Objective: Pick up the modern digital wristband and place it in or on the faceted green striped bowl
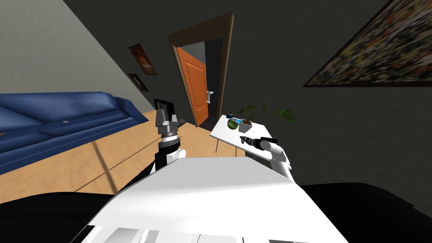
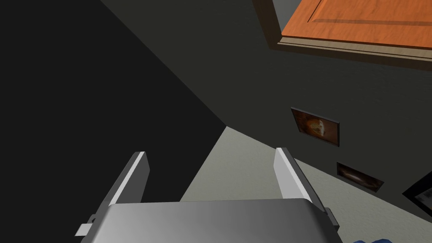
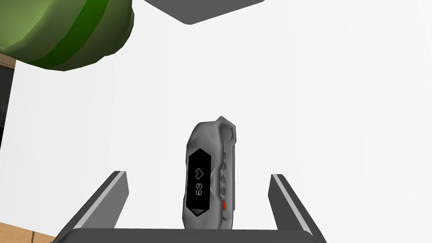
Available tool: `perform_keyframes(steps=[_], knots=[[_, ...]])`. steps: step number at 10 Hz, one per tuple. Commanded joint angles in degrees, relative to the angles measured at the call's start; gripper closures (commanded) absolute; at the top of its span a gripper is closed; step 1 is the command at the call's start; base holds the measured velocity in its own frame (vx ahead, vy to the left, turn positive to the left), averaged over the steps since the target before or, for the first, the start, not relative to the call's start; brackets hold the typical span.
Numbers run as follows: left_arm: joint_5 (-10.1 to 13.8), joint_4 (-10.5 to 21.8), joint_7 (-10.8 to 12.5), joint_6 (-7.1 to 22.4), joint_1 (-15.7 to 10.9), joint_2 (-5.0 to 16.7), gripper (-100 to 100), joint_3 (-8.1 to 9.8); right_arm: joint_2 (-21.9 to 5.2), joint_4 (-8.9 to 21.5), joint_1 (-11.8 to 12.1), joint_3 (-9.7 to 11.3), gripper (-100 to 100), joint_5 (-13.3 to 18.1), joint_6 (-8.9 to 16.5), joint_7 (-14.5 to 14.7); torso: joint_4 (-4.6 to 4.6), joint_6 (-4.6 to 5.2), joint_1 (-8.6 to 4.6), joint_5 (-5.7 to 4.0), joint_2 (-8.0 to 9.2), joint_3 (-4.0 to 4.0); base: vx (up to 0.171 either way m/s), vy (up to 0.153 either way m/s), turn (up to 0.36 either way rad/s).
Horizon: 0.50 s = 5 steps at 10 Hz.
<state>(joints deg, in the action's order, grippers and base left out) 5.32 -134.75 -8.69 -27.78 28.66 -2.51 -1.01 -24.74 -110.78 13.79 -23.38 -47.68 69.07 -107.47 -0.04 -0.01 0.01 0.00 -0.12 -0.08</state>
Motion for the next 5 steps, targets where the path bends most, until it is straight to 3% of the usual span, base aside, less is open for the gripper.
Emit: perform_keyframes(steps=[1,2,3,5], knots=[[0.00,0.00,0.00,0.00,0.00,0.00,0,0.00,0.72,1.59,-0.31,0.35,-100,0.44,-1.21,1.32,0.00,0.00,0.00,0.00,0.00,0.00,0.049,0.010,0.006],[0.00,0.00,0.00,0.00,0.00,0.00,0,0.00,0.43,1.02,-0.13,0.17,-100,0.19,-0.74,0.85,-0.01,0.00,0.01,0.00,-0.03,-0.02,0.022,0.006,0.001],[0.00,0.00,0.00,0.00,0.00,0.00,0,0.00,0.47,1.13,-0.14,0.20,100,0.22,-0.91,1.04,0.00,0.00,0.00,0.01,0.04,0.02,0.000,0.000,0.000],[0.00,0.00,0.00,0.00,-0.01,0.00,0,0.00,0.48,1.11,-0.15,0.18,100,0.21,-0.90,1.01,0.02,-0.01,0.01,0.01,0.12,0.07,0.000,0.000,0.000]])
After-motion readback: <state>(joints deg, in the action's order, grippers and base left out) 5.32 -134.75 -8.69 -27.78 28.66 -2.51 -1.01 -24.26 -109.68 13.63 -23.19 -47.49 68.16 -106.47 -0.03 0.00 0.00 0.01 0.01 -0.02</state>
